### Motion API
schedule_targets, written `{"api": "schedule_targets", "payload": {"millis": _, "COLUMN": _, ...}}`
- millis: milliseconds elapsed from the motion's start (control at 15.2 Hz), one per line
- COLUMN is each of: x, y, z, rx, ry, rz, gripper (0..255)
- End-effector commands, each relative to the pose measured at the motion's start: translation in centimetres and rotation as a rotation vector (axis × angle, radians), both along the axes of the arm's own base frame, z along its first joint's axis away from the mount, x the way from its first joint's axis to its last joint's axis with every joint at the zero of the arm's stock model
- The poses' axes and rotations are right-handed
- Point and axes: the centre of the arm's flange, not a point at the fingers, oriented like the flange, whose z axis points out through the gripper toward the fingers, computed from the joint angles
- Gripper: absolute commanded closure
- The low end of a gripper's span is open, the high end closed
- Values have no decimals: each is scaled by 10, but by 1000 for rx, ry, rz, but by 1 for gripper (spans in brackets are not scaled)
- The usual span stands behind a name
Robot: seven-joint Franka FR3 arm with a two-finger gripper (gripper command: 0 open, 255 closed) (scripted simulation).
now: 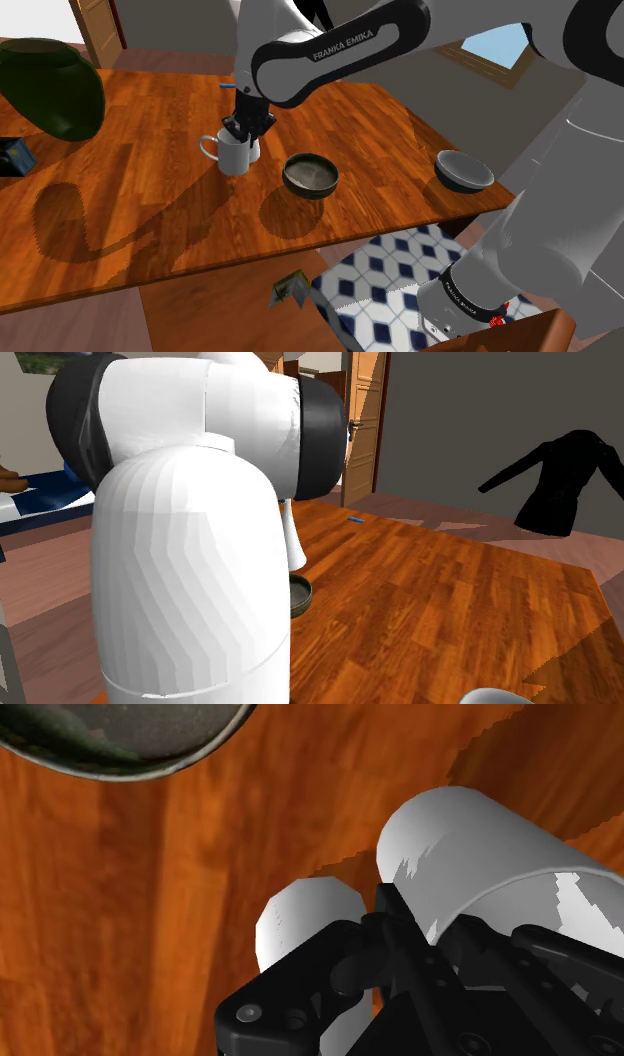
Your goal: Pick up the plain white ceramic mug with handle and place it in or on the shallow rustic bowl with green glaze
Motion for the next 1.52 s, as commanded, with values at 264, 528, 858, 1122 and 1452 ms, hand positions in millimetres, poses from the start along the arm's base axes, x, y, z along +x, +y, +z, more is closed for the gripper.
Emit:
{"api": "schedule_targets", "payload": {"millis": 264, "x": 1, "y": 0, "z": 32, "rx": 0, "ry": 0, "rz": 0, "gripper": 255}}
{"api": "schedule_targets", "payload": {"millis": 528, "x": 1, "y": 0, "z": 53, "rx": 0, "ry": 0, "rz": 0, "gripper": 255}}
{"api": "schedule_targets", "payload": {"millis": 858, "x": 1, "y": 0, "z": 79, "rx": 0, "ry": 0, "rz": 0, "gripper": 255}}
{"api": "schedule_targets", "payload": {"millis": 1122, "x": 1, "y": 0, "z": 100, "rx": 0, "ry": 0, "rz": 0, "gripper": 255}}
{"api": "schedule_targets", "payload": {"millis": 1452, "x": -25, "y": -29, "z": 114, "rx": 0, "ry": 0, "rz": 0, "gripper": 255}}
